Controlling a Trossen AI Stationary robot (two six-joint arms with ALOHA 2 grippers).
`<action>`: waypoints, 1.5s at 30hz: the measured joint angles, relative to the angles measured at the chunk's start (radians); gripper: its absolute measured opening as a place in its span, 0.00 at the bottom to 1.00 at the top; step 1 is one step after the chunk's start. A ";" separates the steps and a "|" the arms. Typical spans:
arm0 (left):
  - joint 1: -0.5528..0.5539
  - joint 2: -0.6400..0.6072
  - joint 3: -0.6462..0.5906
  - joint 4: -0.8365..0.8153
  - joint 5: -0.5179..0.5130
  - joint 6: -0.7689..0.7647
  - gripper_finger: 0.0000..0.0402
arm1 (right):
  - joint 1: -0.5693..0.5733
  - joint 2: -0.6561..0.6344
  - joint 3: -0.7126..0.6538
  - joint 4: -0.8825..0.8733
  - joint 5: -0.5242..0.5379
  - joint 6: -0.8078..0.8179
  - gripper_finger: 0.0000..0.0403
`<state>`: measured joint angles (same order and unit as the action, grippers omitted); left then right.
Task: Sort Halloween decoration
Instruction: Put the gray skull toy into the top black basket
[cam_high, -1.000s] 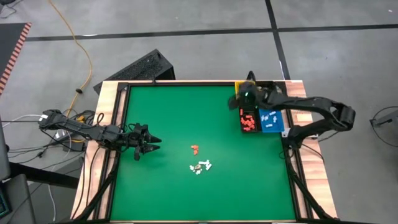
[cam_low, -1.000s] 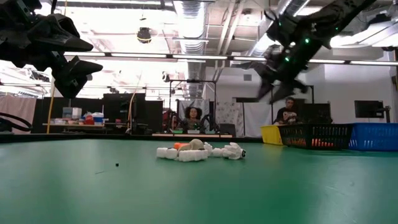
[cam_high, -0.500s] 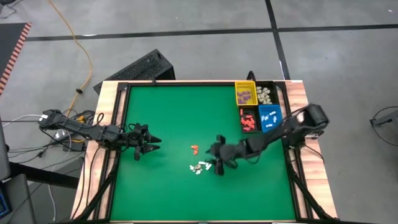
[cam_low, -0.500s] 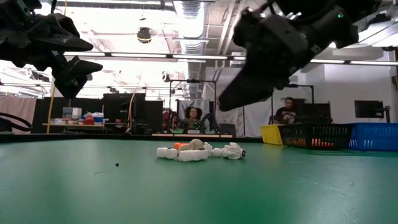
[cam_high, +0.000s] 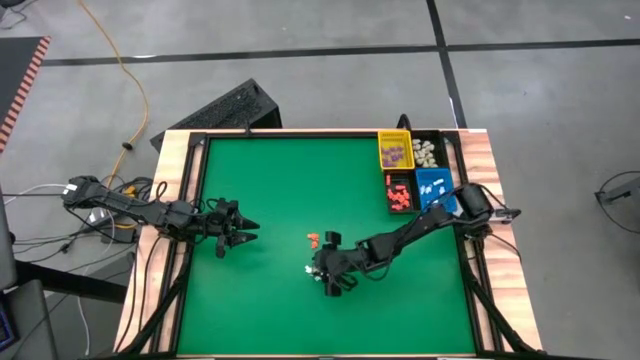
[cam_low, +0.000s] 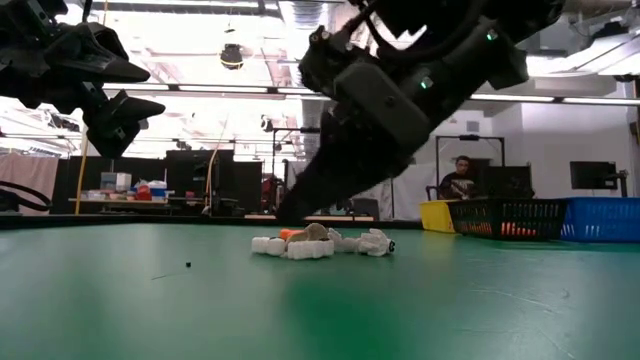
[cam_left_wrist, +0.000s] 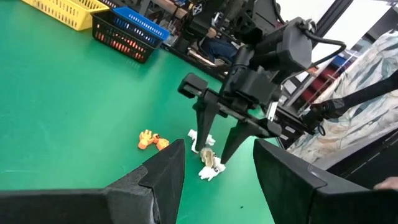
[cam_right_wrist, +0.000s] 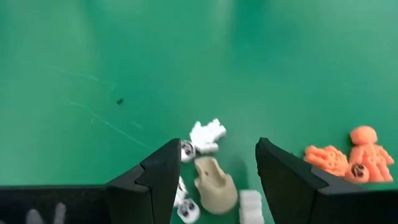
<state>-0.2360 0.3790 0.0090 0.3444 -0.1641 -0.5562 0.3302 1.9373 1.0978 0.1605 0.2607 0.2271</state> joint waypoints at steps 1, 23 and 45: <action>0.000 0.000 0.000 -0.004 0.000 0.000 0.45 | 0.000 0.000 -0.005 0.000 0.000 0.002 0.56; 0.000 0.000 0.000 -0.037 -0.005 -0.006 0.45 | -0.044 0.007 -0.016 -0.028 -0.010 0.010 0.49; 0.000 0.000 0.000 -0.042 0.003 -0.012 0.45 | -0.040 0.031 -0.016 -0.006 -0.001 0.054 0.21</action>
<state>-0.2363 0.3790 0.0090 0.3027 -0.1616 -0.5684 0.2901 1.9687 1.0814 0.1549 0.2596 0.2807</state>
